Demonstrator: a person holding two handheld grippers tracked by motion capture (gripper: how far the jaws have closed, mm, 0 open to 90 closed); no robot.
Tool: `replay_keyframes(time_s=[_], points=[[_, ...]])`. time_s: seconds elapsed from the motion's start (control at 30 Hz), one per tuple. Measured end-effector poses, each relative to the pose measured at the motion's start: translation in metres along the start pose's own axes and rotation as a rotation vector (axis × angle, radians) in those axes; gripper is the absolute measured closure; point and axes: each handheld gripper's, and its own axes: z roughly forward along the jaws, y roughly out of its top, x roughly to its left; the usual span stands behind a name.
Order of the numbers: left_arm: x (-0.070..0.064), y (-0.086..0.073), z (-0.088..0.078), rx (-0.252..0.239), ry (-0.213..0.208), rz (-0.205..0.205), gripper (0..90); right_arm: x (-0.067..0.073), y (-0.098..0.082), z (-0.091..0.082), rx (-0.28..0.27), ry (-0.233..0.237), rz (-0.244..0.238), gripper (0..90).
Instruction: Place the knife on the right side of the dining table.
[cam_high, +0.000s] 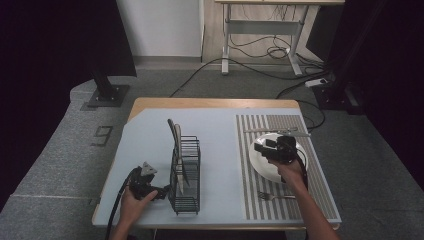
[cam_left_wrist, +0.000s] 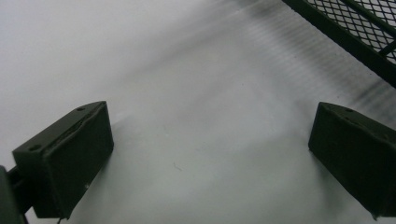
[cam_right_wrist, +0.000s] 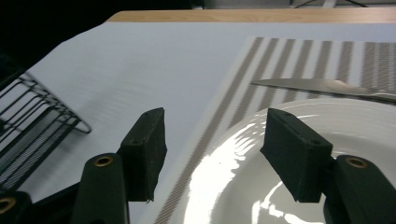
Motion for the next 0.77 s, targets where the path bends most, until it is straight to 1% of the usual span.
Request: replay_keyframes(time_s=[0.1,0.13,0.17,0.2,0.23,0.3,0.33,0.37,0.4,0.43,0.53,0.67,0.77], points=[[0.000,0.000,0.000,0.000,0.000,0.001,0.0,0.013,-0.006,-0.001,-0.002,0.022,-0.018,38.7],[0.000,0.000,0.000,0.000,0.000,0.001,0.0,0.013,-0.006,-0.001,-0.002,0.022,-0.018,38.7],[0.000,0.000,0.000,0.000,0.000,0.001,0.0,0.020,-0.010,0.000,-0.005,0.040,-0.025,38.6],[0.000,0.000,0.000,0.000,0.000,0.001,0.0,0.020,-0.010,0.000,-0.005,0.040,-0.025,38.6],[0.000,0.000,0.000,0.000,0.000,0.001,0.0,0.027,-0.017,0.001,0.000,0.063,-0.031,38.5],[0.000,0.000,0.000,0.000,0.000,0.001,0.0,0.031,-0.023,0.003,0.013,0.086,-0.032,38.5],[0.000,0.000,0.000,0.000,0.001,0.001,0.0,0.033,-0.026,0.005,0.023,0.092,-0.028,38.4],[0.000,0.000,0.000,0.000,0.000,0.001,0.0,0.035,-0.029,0.007,0.039,0.096,-0.038,38.1],[0.000,0.000,0.000,0.000,0.000,0.001,0.0,0.035,-0.029,0.007,0.039,0.096,-0.038,38.1],[0.000,0.000,0.000,0.000,0.000,0.001,0.0,0.037,-0.034,0.008,0.044,0.095,-0.038,38.2],[0.000,0.000,0.000,0.000,0.000,0.001,0.0,0.037,-0.037,0.010,0.054,0.099,-0.038,38.1],[0.000,0.000,0.000,0.000,0.000,0.001,0.0,0.037,-0.039,0.011,0.049,0.097,-0.034,38.1],[0.000,0.000,0.000,0.000,0.000,0.001,0.0,0.038,-0.039,0.011,0.042,0.100,-0.039,38.1]])
